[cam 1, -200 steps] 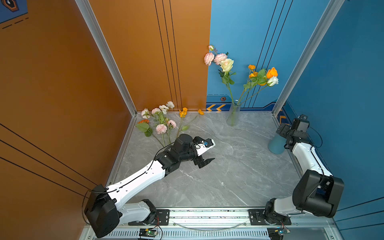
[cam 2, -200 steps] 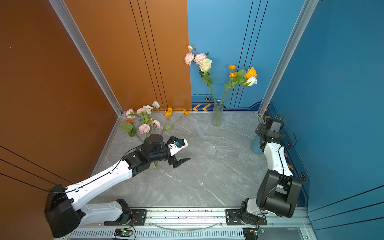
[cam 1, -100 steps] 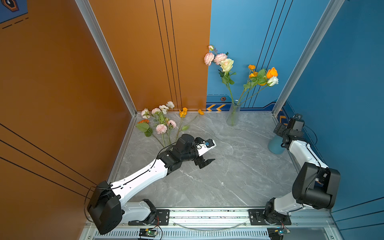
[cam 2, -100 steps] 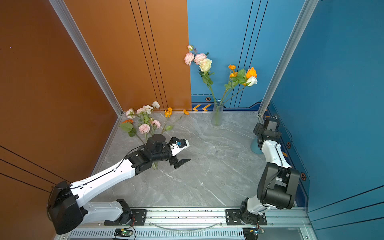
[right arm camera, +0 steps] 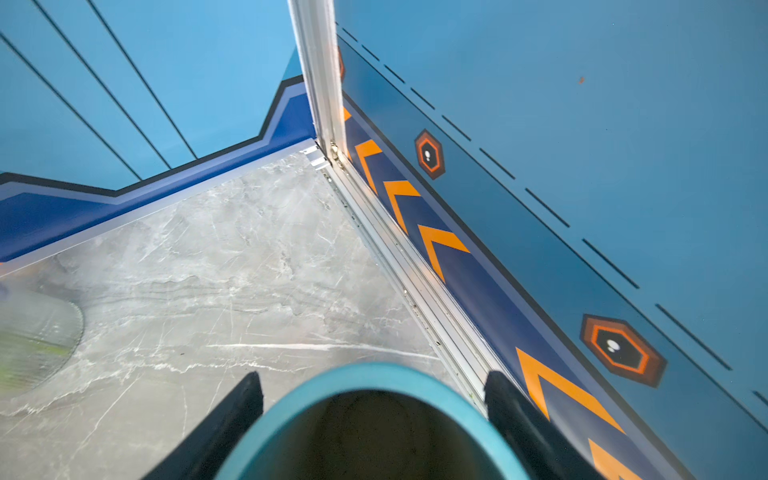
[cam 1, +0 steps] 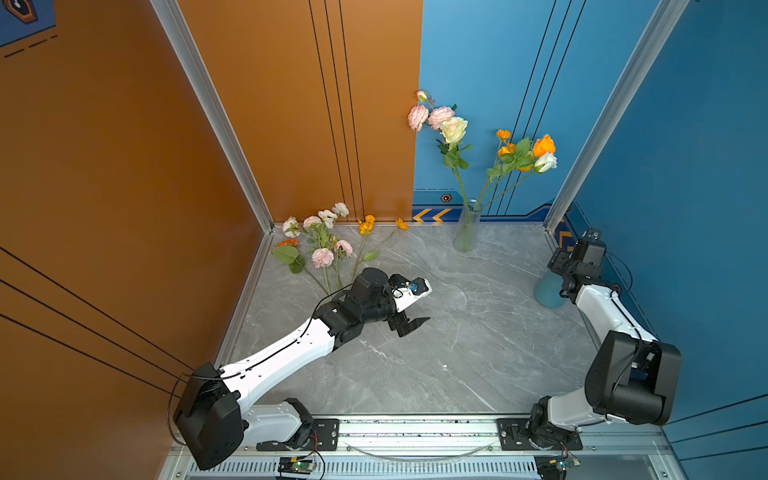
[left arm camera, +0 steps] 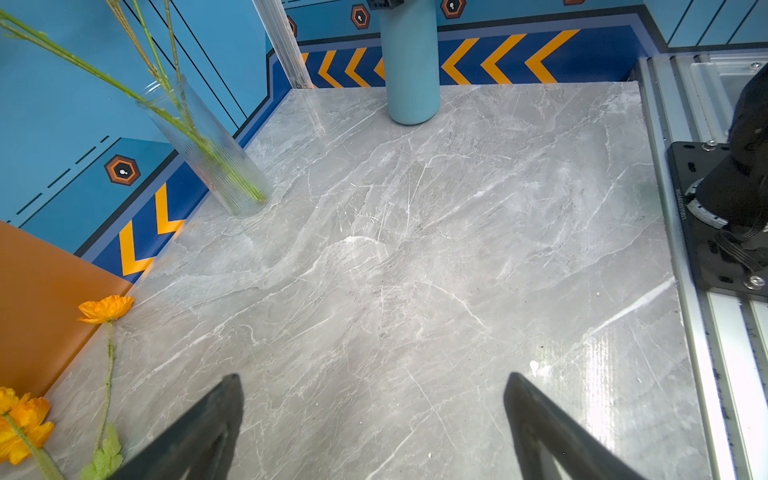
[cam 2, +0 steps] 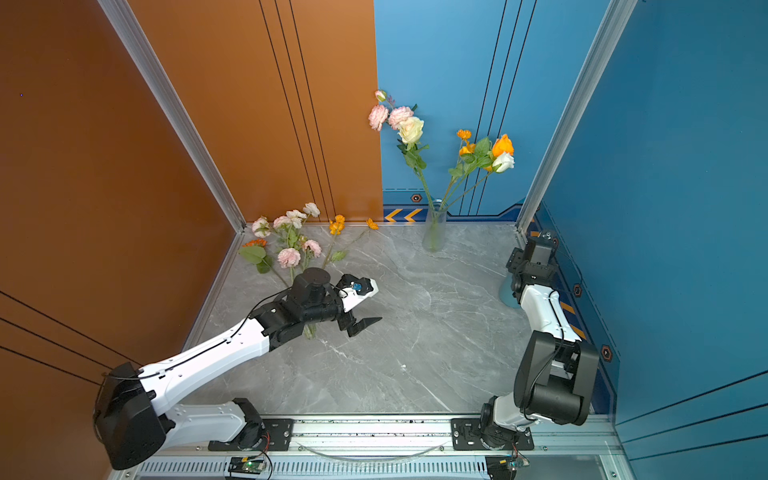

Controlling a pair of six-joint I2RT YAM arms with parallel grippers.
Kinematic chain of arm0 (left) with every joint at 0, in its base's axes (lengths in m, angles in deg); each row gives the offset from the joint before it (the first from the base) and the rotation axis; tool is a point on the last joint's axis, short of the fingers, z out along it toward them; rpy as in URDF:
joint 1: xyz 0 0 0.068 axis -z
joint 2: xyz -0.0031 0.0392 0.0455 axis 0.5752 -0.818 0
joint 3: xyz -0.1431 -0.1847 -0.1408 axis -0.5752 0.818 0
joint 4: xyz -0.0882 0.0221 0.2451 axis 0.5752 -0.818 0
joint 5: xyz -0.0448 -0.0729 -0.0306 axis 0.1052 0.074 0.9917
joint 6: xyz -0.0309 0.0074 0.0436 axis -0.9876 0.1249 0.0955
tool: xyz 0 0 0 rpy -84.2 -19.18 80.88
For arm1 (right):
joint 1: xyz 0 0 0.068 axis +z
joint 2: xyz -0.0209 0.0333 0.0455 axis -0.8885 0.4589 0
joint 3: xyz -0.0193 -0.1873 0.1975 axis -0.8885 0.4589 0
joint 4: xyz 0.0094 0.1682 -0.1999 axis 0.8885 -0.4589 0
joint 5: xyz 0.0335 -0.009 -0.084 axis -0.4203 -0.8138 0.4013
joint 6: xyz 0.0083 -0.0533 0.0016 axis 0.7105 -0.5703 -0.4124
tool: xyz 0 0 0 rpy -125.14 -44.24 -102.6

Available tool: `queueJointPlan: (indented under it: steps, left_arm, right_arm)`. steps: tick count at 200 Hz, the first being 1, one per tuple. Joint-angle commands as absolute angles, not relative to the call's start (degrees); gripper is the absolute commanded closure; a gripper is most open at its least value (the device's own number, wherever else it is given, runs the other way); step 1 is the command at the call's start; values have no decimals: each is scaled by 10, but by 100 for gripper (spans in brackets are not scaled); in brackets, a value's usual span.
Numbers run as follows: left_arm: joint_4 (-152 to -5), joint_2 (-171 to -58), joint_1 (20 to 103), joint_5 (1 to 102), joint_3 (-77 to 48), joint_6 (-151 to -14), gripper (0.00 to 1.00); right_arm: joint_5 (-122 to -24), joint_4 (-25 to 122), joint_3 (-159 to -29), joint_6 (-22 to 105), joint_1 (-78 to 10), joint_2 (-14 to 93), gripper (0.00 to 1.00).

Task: Arrange the flowers into the vase
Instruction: 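Move the right gripper to the teal cylinder and close around it, then lift the teal cylinder and set it down mid-table with the right gripper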

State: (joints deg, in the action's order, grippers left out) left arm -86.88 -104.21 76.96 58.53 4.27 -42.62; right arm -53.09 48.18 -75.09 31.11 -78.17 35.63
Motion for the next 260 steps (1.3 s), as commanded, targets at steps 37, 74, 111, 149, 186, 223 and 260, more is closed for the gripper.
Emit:
queueJointPlan:
  steps: [37, 74, 111, 149, 186, 223, 260]
  left_arm:
    - [-854, -1002, 732, 617, 36, -439, 2]
    - [-857, -982, 659, 654, 36, -443, 2]
    - [-858, -991, 594, 684, 32, -452, 2]
    - [-850, -998, 565, 700, 32, -465, 2]
    - [-849, -1001, 555, 702, 31, -467, 2]
    - [-847, -1001, 552, 702, 32, -468, 2]
    - [-847, -1004, 552, 710, 30, -471, 2]
  right_arm:
    - [-660, 600, -709, 283, -655, 284, 37]
    - [-741, 648, -705, 302, -559, 301, 39]
    - [-843, 687, -723, 292, -479, 330, 39]
    - [-860, 645, -761, 249, -399, 360, 40]
    - [-849, 622, -783, 220, -346, 383, 40]
    - [-830, 604, -795, 201, -322, 400, 37]
    - [-826, 606, -789, 193, -321, 404, 23]
